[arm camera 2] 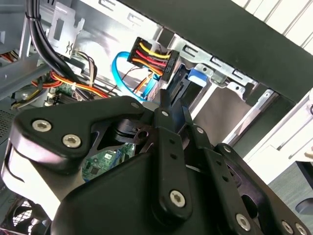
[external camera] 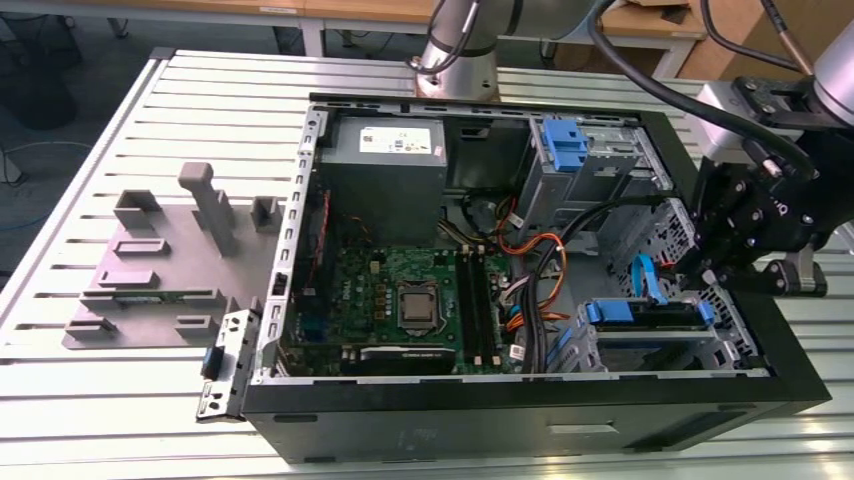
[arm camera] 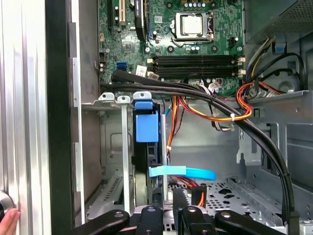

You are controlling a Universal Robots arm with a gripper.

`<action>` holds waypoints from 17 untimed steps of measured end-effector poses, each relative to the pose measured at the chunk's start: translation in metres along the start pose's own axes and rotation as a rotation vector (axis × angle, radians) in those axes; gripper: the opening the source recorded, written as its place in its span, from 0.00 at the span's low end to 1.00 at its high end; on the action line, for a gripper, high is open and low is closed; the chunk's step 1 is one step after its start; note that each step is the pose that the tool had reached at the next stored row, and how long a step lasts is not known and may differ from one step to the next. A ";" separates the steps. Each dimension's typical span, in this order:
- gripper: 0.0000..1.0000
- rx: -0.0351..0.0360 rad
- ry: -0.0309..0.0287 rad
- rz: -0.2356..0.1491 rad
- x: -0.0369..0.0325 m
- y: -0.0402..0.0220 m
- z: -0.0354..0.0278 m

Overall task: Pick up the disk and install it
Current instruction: 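Insert the second disk wire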

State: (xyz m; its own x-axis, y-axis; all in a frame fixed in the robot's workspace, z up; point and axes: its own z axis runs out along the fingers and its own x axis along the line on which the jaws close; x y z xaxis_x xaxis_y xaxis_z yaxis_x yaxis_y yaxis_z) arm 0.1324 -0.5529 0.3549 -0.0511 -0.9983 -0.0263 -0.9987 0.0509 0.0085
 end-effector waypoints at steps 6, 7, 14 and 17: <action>0.23 -0.0002 0.0000 0.000 0.0000 -0.0010 0.0002; 0.23 -0.0002 0.0000 0.000 0.0000 -0.0010 0.0001; 0.37 -0.0002 -0.0002 0.000 -0.0001 -0.0011 0.0002; 0.37 -0.0002 -0.0003 0.000 -0.0013 -0.0012 0.0003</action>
State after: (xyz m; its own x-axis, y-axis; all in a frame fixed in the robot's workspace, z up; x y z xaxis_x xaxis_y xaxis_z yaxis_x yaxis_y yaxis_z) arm 0.1337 -0.5516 0.3547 -0.0511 -0.9983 -0.0266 -0.9987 0.0509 0.0088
